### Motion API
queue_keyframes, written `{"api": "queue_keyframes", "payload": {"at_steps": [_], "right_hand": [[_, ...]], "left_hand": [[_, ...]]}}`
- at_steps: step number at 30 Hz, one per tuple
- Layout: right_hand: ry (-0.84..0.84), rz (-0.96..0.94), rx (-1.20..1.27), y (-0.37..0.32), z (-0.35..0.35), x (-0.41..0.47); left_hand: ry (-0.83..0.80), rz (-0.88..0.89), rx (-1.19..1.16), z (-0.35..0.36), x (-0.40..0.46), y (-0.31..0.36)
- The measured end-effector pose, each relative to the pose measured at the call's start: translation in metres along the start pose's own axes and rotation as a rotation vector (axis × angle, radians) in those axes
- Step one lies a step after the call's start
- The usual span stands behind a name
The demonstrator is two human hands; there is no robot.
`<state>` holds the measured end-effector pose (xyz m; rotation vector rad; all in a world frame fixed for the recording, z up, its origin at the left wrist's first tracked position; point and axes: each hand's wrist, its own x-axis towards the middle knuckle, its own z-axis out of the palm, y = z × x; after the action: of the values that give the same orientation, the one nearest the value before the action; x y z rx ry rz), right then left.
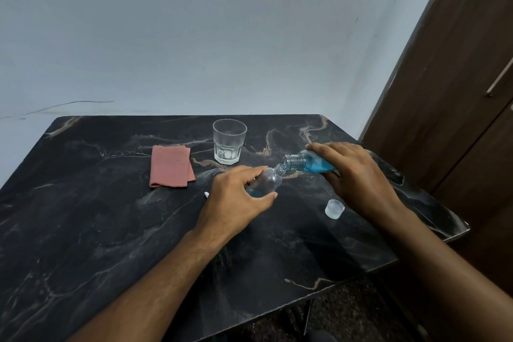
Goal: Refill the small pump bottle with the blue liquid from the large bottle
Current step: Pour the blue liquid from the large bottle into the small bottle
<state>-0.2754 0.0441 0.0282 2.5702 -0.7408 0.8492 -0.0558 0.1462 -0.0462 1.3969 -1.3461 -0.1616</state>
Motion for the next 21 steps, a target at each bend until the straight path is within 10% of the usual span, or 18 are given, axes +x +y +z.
{"api": "queue_keyframes", "payload": {"at_steps": [21], "right_hand": [[0.014, -0.008, 0.006, 0.0024, 0.0014, 0.0007]], "left_hand": [[0.008, 0.003, 0.005, -0.0017, -0.0008, 0.0027]]}}
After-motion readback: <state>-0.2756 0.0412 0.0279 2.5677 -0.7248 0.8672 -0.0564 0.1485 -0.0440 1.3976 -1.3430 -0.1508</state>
